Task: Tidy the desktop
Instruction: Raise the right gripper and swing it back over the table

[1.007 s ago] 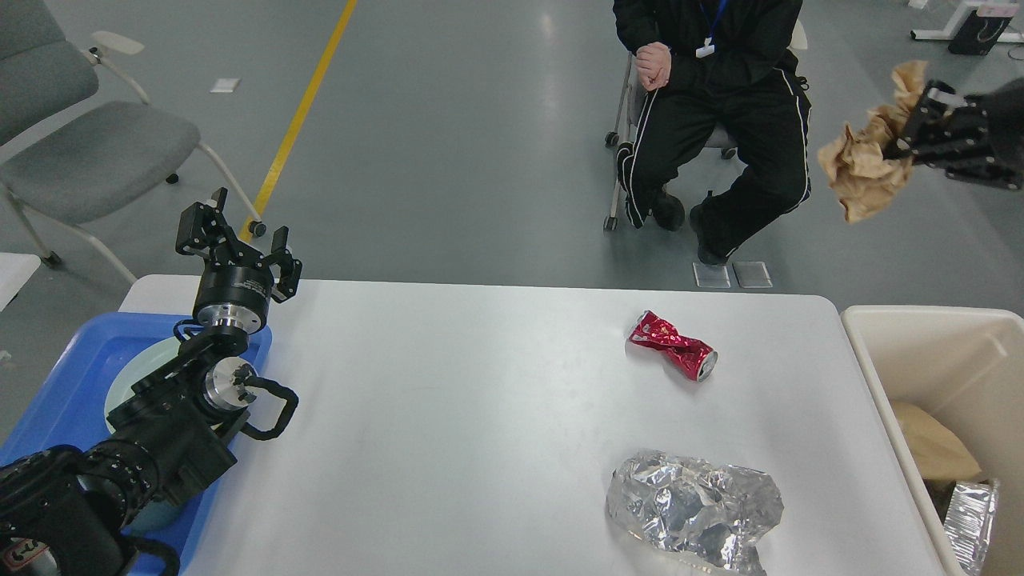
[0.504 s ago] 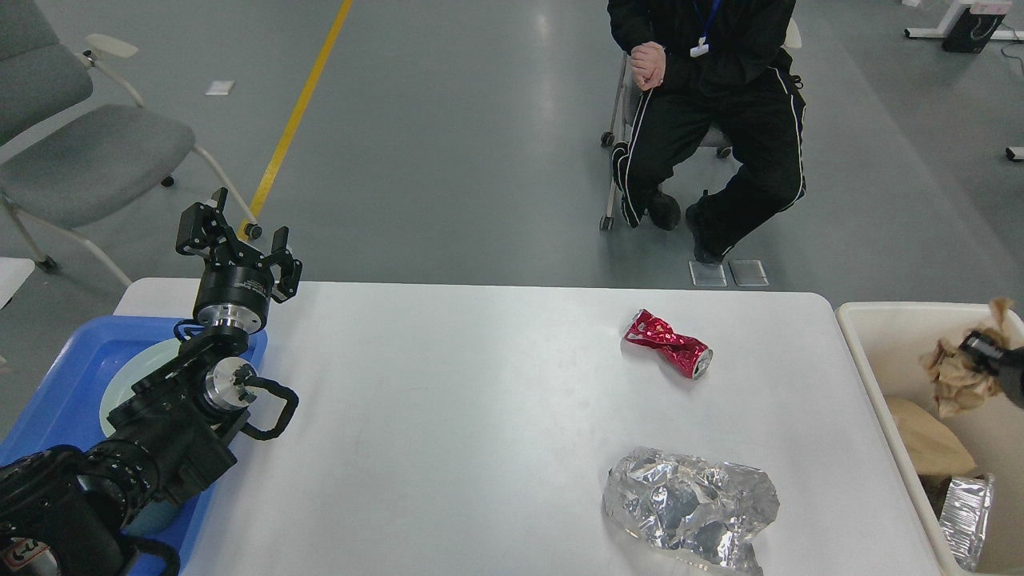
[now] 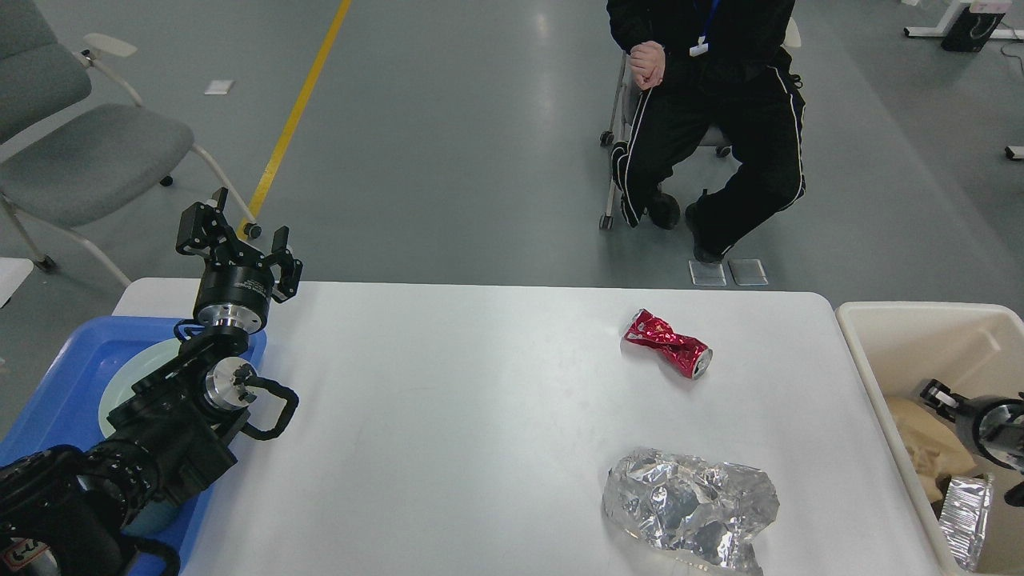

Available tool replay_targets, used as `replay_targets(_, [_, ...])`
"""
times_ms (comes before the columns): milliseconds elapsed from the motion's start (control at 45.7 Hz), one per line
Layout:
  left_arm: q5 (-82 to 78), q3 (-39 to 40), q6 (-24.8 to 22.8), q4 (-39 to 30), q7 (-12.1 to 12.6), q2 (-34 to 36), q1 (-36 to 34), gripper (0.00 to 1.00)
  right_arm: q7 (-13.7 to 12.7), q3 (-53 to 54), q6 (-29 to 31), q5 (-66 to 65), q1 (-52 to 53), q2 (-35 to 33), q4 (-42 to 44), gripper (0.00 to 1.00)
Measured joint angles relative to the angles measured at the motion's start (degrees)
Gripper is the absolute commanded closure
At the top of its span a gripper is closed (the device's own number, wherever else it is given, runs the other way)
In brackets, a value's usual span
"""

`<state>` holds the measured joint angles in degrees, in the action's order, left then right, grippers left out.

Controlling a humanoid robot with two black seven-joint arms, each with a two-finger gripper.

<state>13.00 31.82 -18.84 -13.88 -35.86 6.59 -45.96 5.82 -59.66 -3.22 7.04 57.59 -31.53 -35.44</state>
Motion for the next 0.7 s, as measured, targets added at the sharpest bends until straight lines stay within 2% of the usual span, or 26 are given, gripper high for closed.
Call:
replay_targets(197, [0.0,0.0,0.0,0.0,0.0,0.0,0.0,0.04,0.1,-6.0,4.0,0.0,9.6,0.3,-0.6,0.0])
replay_targets(350, [0.0,0.0,0.0,0.0,0.0,0.0,0.0,0.04,0.2,-16.7,9.6,0.1,21.9,5.2,-2.3,0.0])
replay_targets(460, [0.0,0.0,0.0,0.0,0.0,0.0,0.0,0.04,0.2,-20.0,18.2,0.1,30.7,8.8,-4.8,0.0])
replay_targets(569, [0.0,0.0,0.0,0.0,0.0,0.0,0.0,0.04,0.2,-20.0,30.6,0.2,40.1,10.5,-8.6,0.0])
replay_targets(701, [0.0,0.0,0.0,0.0,0.0,0.0,0.0,0.04,0.1,-19.8,42.3,0.2,48.6,12.0,-13.6,0.0])
